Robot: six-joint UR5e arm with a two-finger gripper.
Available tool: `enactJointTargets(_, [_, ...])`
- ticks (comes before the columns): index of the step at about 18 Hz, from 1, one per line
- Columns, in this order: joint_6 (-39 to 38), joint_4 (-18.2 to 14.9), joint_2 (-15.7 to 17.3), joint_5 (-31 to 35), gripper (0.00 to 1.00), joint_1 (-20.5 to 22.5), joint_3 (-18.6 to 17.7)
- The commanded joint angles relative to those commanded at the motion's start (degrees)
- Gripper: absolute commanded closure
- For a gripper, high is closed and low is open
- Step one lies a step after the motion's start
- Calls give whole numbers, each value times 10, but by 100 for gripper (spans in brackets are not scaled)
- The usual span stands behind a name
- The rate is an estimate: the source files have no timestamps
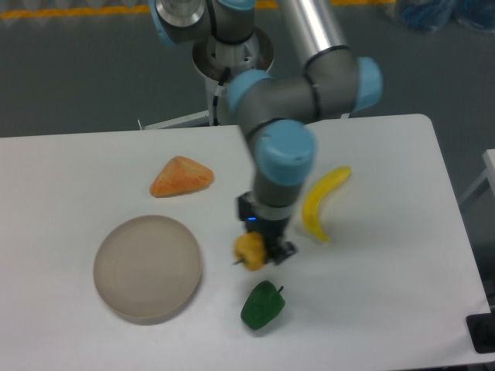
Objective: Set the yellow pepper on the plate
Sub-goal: 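Carry the held yellow pepper with the gripper over to the beige plate, then lower the yellow pepper onto the plate and open the gripper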
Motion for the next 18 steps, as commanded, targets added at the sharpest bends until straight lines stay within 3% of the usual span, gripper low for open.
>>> enactJointTargets(5, [-54, 6, -13, 1, 76, -59, -16])
enactJointTargets(8, [-74, 6, -32, 1, 71, -84, -16])
enactJointTargets(11, [-97, 9, -49, 2, 53, -97, -14])
enactJointTargets(13, [-121, 36, -56, 2, 39, -114, -16])
enactJointTargets(16, [-120, 51, -57, 0, 1, -116, -14])
enactJointTargets(18, [-121, 51, -56, 0, 0, -116, -14])
